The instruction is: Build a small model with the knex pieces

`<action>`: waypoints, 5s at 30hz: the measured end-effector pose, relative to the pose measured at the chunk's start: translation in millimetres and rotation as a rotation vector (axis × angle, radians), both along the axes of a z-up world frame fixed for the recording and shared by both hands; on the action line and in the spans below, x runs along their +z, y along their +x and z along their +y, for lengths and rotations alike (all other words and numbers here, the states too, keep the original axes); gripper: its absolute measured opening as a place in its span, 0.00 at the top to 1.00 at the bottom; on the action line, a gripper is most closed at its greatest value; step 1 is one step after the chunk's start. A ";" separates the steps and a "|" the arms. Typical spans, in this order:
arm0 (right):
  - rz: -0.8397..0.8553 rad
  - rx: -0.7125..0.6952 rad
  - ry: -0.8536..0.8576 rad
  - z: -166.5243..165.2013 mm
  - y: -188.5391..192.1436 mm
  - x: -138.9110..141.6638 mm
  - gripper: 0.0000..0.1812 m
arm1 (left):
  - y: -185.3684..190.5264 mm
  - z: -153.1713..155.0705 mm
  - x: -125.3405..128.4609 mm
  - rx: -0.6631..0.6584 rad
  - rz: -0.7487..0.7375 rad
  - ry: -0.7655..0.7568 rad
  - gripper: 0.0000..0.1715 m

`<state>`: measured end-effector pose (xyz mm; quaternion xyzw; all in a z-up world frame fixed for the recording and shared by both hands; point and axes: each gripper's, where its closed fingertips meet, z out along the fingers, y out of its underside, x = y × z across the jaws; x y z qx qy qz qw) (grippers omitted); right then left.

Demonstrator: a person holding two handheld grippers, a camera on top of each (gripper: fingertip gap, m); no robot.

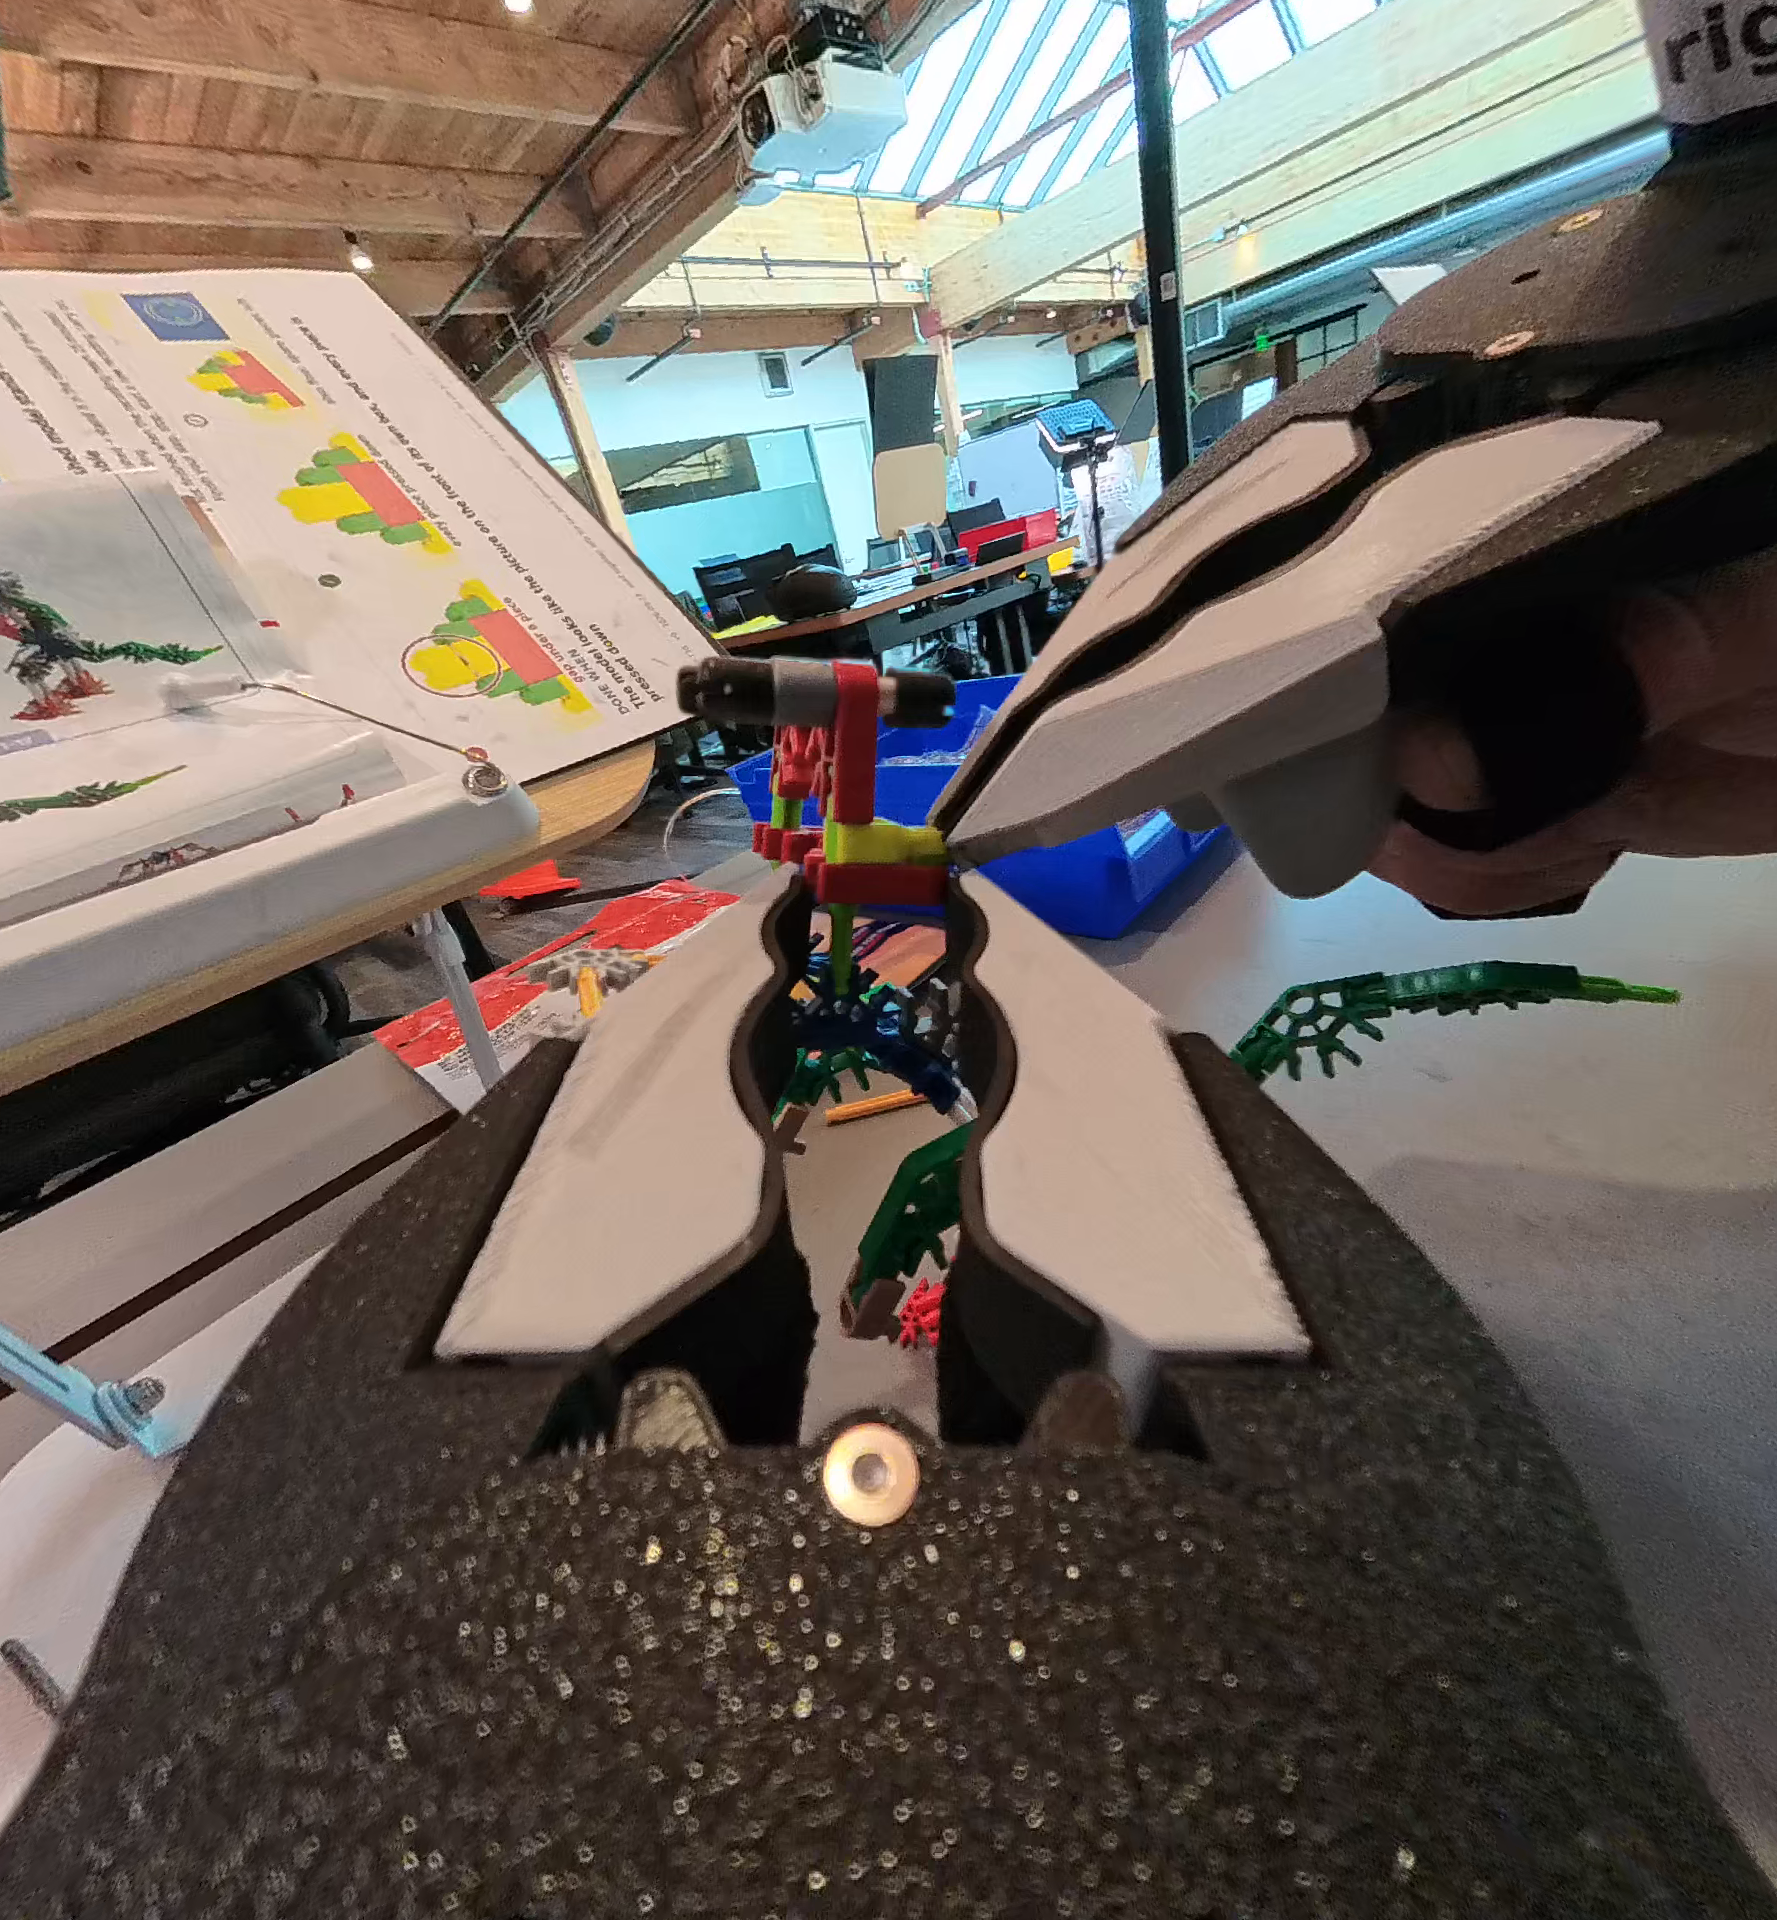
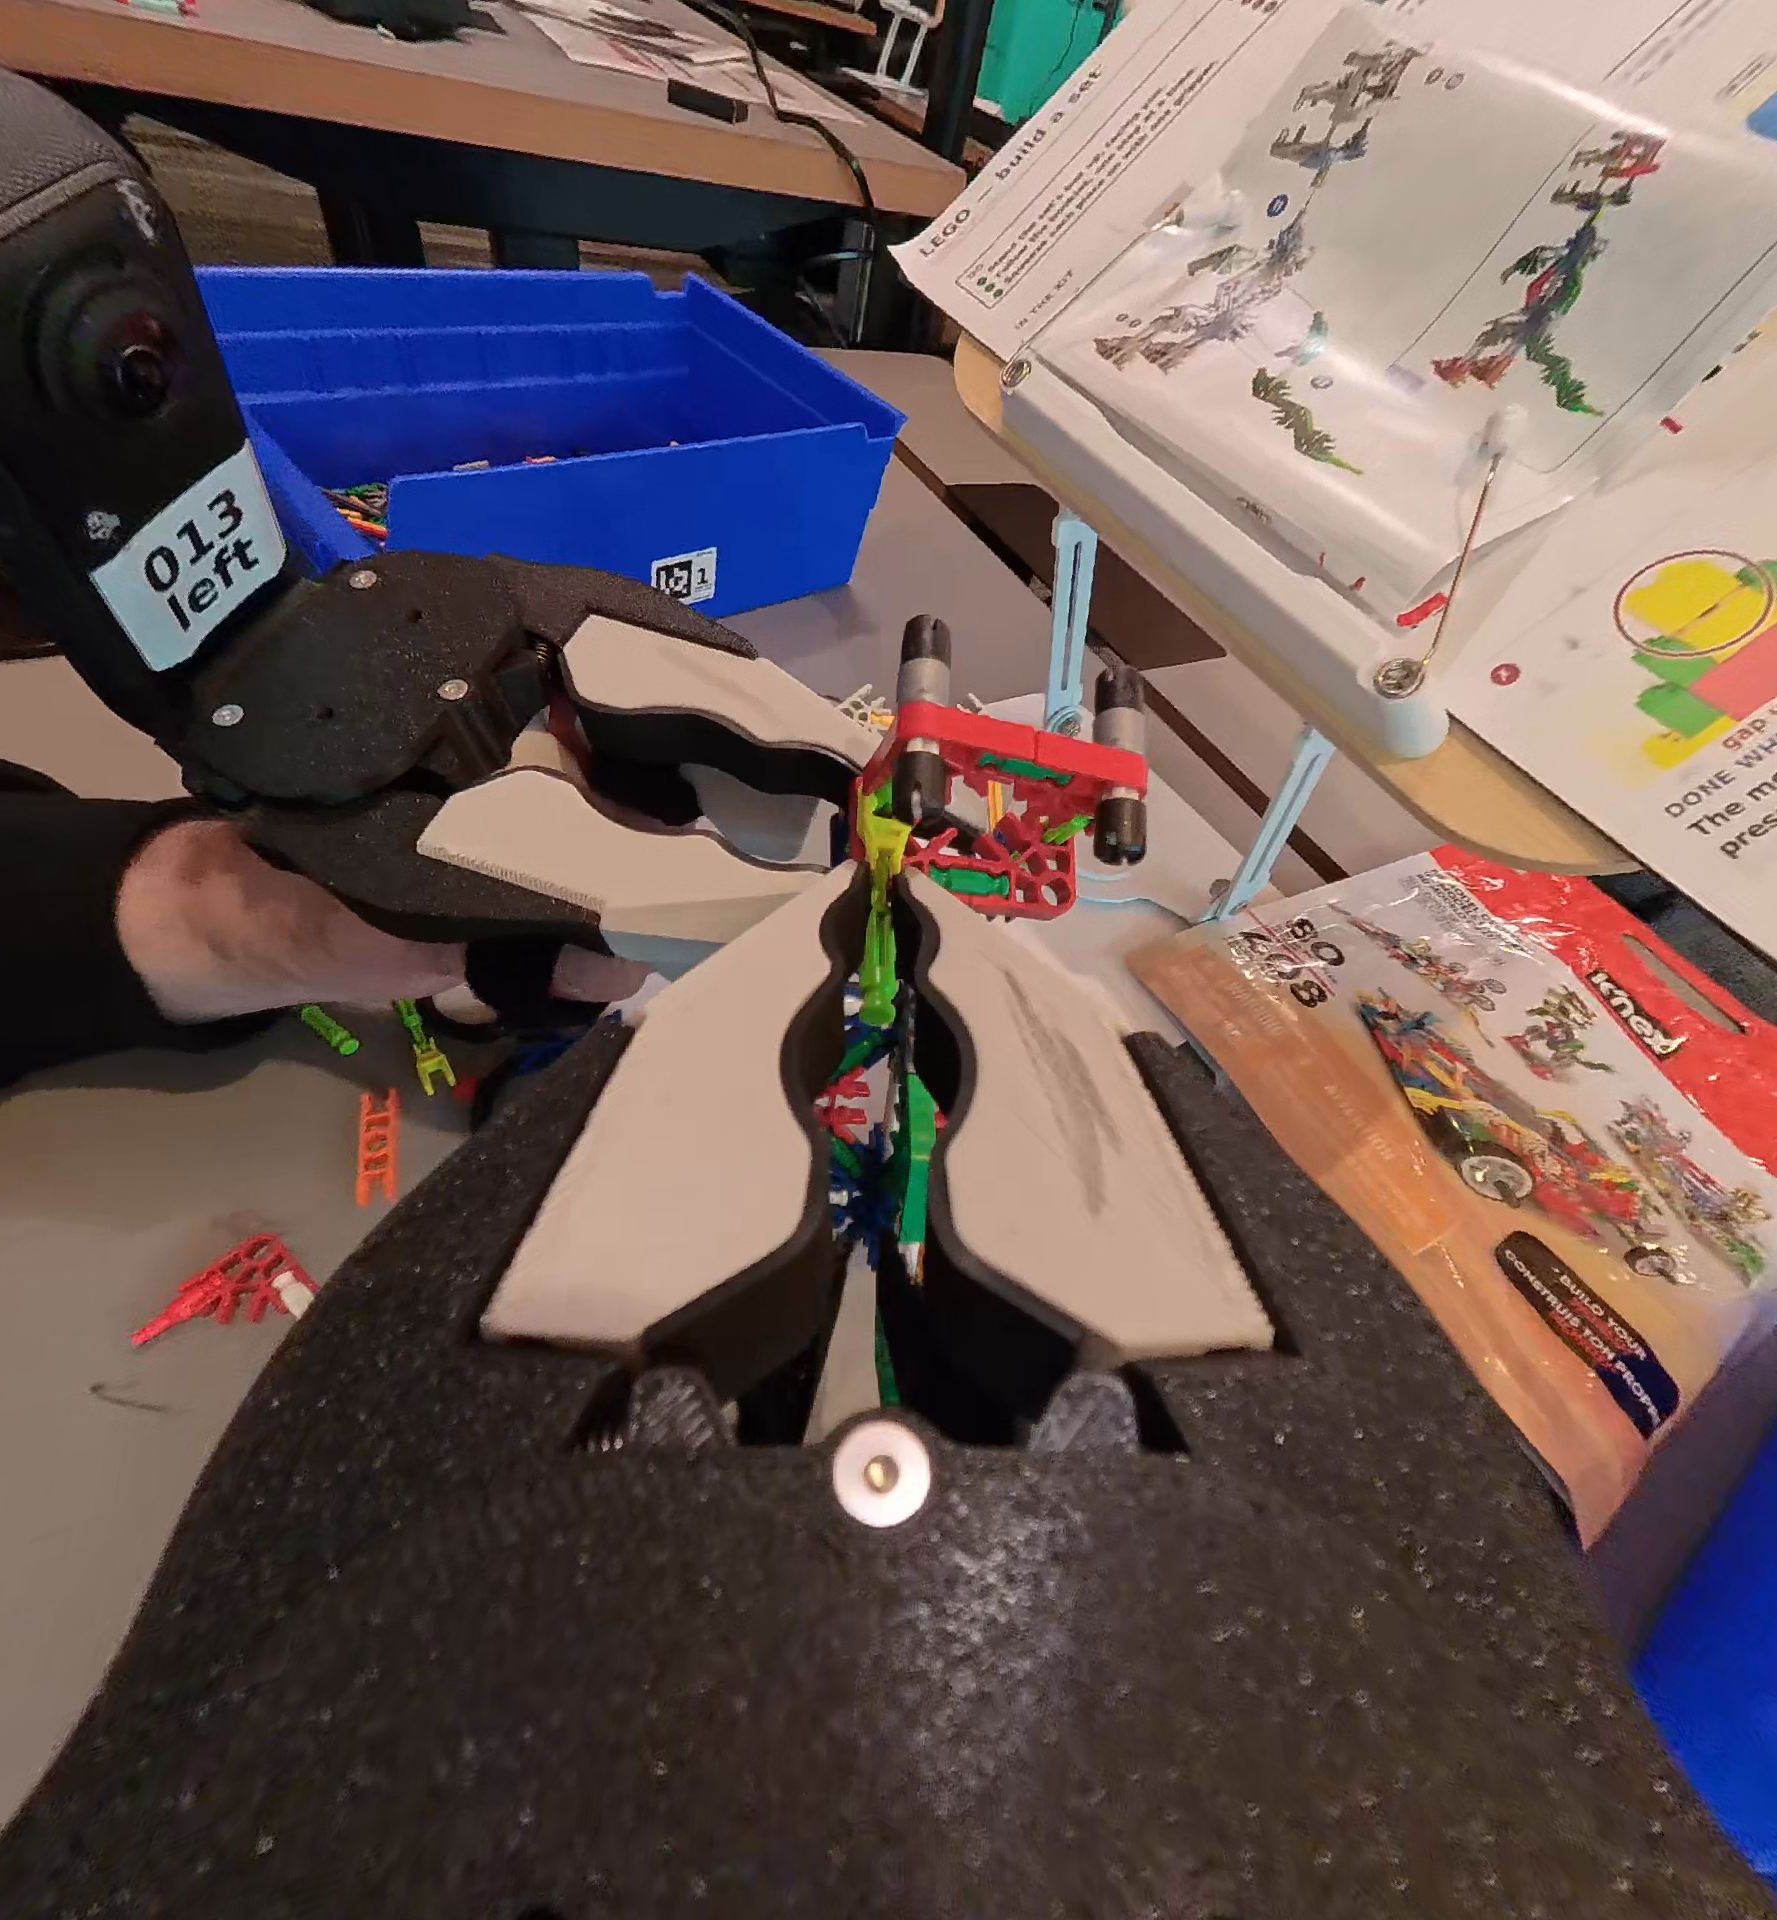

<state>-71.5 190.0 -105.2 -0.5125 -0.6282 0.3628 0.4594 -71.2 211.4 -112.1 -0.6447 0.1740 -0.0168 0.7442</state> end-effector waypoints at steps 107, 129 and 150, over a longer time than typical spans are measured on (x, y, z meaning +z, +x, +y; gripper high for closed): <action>-0.096 0.026 -0.002 5.0 -17.7 3.9 0.98 | -17.7 -0.9 4.2 0.031 -0.027 -0.031 0.85; -0.145 0.075 0.054 -0.6 -27.1 -7.4 1.00 | -20.2 0.2 -6.6 0.028 -0.096 -0.098 0.87; -0.190 0.090 0.083 4.7 -24.3 -4.2 0.96 | -20.5 4.6 -7.8 0.016 -0.118 -0.109 0.87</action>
